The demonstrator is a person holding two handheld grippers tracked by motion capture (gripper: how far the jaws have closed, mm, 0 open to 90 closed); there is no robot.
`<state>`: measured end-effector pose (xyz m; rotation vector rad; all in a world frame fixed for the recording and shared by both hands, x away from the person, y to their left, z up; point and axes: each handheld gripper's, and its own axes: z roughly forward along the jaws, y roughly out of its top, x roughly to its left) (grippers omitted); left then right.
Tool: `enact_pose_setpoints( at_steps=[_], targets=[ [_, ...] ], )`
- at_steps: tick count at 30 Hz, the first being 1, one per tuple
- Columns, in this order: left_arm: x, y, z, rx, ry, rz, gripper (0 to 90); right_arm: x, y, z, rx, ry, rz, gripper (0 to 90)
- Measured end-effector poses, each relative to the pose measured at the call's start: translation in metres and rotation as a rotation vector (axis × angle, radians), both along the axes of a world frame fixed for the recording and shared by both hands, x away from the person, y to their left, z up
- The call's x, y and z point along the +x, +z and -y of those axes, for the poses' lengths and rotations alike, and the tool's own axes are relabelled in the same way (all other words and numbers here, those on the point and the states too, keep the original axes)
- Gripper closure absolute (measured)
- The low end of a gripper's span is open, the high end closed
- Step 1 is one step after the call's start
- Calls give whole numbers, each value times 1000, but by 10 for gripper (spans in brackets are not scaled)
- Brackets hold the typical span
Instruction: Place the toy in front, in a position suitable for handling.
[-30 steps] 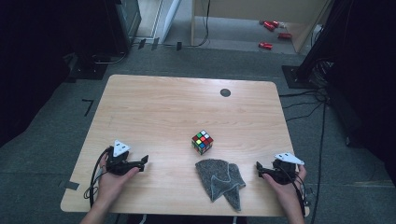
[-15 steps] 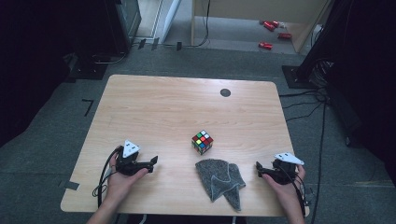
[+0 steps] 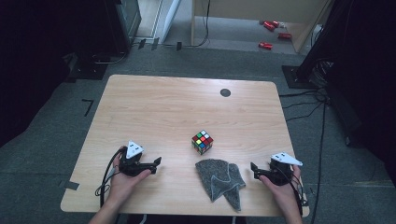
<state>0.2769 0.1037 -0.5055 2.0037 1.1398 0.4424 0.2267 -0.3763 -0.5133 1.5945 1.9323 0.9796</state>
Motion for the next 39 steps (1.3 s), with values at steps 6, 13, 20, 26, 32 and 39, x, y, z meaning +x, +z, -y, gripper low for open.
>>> enact_pose_setpoints(
  at_steps=[6, 13, 20, 26, 32, 39],
  targets=[
    [1, -1, 0, 2, -1, -3, 101, -5, 11, -24, 26, 77, 39, 90],
    [1, -2, 0, 3, 1, -6, 101, -12, 21, -50, 42, 157, 74, 89],
    [2, -2, 1, -14, 9, -5, 101, -17, 28, -68, 84, 226, 99, 90],
    [2, -2, 3, -14, 3, -7, 101, -21, 28, -83, 87, 299, 99, 93],
    [2, -3, 3, -14, 0, -10, 101, -24, 24, -101, 80, 374, 100, 137],
    [2, -3, 4, -12, -8, -12, 101, -25, 16, -113, 44, 417, 80, 185]
  ],
)
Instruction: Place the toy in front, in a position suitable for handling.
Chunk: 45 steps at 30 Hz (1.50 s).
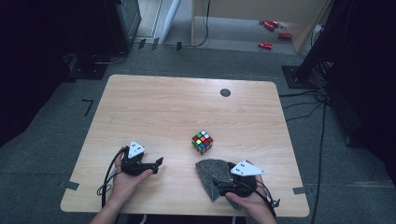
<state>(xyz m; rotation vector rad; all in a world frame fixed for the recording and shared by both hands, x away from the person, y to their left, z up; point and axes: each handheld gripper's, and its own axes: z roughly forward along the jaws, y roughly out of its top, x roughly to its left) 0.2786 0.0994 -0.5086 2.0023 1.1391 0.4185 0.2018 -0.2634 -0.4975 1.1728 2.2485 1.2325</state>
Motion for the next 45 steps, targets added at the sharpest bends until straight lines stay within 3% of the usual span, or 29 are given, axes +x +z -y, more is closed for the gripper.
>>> enact_pose_setpoints(
  at_steps=[6, 11, 15, 17, 19, 20, 23, 31, 34, 38, 42, 45],
  targets=[
    [0, 0, 2, -5, -2, -2, 101, 0, -6, -3, -48, 20, 8, 295],
    [-1, 0, 3, -4, -8, -3, 101, 2, -16, -4, -89, 38, -22, 316],
    [-1, -1, 4, -7, -14, -5, 101, 2, -19, -6, -108, 42, -21, 353],
    [-1, -1, 5, -4, -16, -6, 101, 2, -19, -7, -115, 42, -19, 455],
    [-1, -1, 7, -7, -18, -5, 101, 2, -18, -6, -114, 43, -20, 501],
    [-1, -1, 7, -7, -20, -5, 101, 3, -17, -5, -111, 46, -22, 589],
    [-1, -1, 10, -8, -26, -4, 101, 4, -14, -2, -95, 55, -34, 668],
    [0, 0, 22, -16, -49, 8, 101, 6, -9, 6, -77, 25, -30, 688],
    [2, 1, 29, -13, -69, 18, 101, 8, -8, 12, -65, -4, -39, 689],
    [4, 5, 36, -53, -93, 4, 101, 10, -7, 21, -56, -39, -38, 689],
    [7, 6, 49, -47, -123, 21, 101, 12, -5, 30, -48, -81, -33, 689],
    [11, 5, 60, -52, -142, 11, 101, 14, -5, 36, -46, -105, -33, 688]
  ],
)
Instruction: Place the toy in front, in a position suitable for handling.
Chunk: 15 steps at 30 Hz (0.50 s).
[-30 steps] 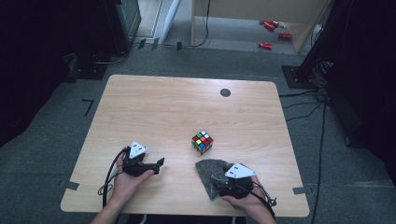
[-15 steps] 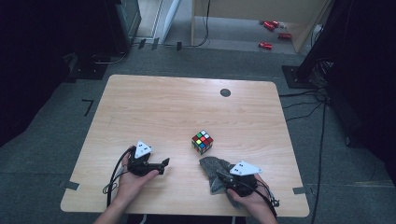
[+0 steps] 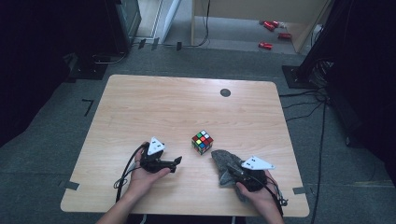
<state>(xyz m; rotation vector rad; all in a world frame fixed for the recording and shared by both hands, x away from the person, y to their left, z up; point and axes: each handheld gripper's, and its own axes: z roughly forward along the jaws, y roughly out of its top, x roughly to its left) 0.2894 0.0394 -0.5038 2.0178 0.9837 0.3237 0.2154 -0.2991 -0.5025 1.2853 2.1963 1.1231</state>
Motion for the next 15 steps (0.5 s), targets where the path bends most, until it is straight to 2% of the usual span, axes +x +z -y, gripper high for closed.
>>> enact_pose_setpoints(
  at_steps=[2, 6, 15],
  targets=[
    [2, 1, 8, -26, -16, -22, 101, 1, 0, 5, 6, -22, -1, 688],
    [5, 3, 26, -7, -53, -8, 101, 3, -1, 14, 8, -48, -8, 687],
    [18, -6, 57, 27, -68, -11, 127, 4, 0, 20, 8, -69, -5, 685]
  ],
)
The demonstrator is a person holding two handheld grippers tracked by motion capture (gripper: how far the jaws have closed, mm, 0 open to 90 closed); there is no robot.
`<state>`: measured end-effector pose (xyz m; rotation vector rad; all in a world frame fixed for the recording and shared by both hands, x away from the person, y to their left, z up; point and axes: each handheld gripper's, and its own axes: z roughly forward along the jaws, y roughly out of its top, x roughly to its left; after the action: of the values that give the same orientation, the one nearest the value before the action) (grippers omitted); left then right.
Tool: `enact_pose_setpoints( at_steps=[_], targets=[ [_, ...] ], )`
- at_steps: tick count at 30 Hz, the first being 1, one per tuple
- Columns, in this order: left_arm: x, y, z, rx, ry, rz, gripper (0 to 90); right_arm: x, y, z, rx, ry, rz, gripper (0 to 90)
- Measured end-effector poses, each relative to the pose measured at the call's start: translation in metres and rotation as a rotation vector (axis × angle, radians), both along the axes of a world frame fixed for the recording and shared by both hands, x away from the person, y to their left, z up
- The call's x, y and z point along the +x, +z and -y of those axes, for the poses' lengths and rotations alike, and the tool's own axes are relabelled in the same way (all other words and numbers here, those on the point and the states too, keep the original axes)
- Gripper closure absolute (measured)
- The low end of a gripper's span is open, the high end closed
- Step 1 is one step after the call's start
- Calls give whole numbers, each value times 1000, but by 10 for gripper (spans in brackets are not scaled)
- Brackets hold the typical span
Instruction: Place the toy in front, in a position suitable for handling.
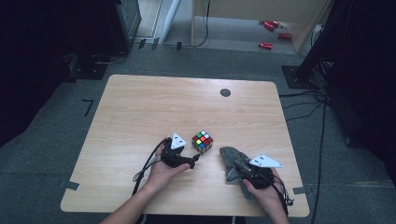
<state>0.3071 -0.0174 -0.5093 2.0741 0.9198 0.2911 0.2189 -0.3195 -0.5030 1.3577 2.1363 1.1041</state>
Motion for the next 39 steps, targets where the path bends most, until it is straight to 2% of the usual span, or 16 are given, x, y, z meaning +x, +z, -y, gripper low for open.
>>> enact_pose_setpoints(
  at_steps=[12, 15, 16, 17, 22, 25, 29, 35, 39],
  targets=[
    [15, -3, 27, 39, -7, 10, 144, 0, -1, 5, 4, -4, 1, 685],
    [16, -2, 33, 46, -19, 29, 170, 0, -1, 4, 4, -1, -1, 684],
    [16, -2, 34, 55, -19, 55, 312, -1, -1, 4, 3, 1, 1, 684],
    [15, -2, 35, 57, -23, 75, 312, -1, -1, 4, 3, 1, 1, 684],
    [13, 0, 35, 66, -39, 108, 345, -1, -1, 3, 3, 4, 0, 684],
    [7, 4, 30, 65, -56, 129, 350, -1, -1, 3, 4, 5, 2, 684],
    [-2, 7, 14, 72, -68, 146, 351, -1, 0, 4, 4, 4, 3, 684],
    [-18, 3, -16, 78, -48, 134, 351, 0, -1, 2, -6, 10, 2, 684],
    [-27, 2, -23, 77, -45, 141, 351, 1, -1, -1, -7, 15, -2, 684]
  ],
)
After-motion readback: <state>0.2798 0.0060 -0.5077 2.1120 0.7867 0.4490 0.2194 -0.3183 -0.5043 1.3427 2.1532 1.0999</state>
